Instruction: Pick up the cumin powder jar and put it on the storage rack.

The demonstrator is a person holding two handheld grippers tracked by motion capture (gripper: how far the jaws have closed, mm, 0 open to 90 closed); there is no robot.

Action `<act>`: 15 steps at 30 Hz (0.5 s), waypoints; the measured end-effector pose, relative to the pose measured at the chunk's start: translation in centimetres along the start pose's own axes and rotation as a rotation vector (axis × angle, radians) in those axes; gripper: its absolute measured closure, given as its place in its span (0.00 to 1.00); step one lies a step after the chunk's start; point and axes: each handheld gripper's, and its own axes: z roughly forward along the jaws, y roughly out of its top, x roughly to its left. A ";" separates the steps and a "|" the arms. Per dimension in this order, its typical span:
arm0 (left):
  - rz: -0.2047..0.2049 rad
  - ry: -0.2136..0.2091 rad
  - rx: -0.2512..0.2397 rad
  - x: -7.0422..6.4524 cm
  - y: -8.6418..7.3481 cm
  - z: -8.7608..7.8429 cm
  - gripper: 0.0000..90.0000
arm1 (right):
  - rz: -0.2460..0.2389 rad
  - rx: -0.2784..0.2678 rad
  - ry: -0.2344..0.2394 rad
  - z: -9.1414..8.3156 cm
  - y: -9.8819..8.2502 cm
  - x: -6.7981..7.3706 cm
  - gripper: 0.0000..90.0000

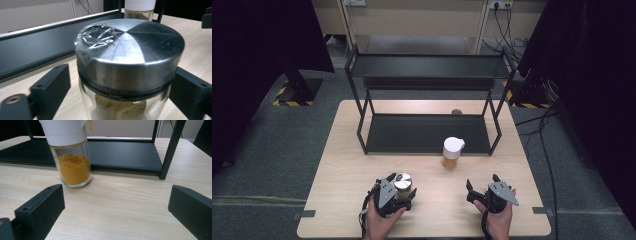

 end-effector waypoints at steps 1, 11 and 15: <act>-0.004 -0.001 -0.002 0.0 0.0 0.0 0.16 | -0.001 0.000 -0.001 0.0 0.0 0.0 0.01; -0.009 -0.023 -0.018 0.3 -0.4 -0.4 0.34 | -0.008 0.000 -0.002 0.0 0.0 0.1 0.01; -0.013 -0.017 -0.020 0.2 -0.4 -0.4 0.34 | -0.007 0.000 -0.002 0.0 0.0 0.1 0.01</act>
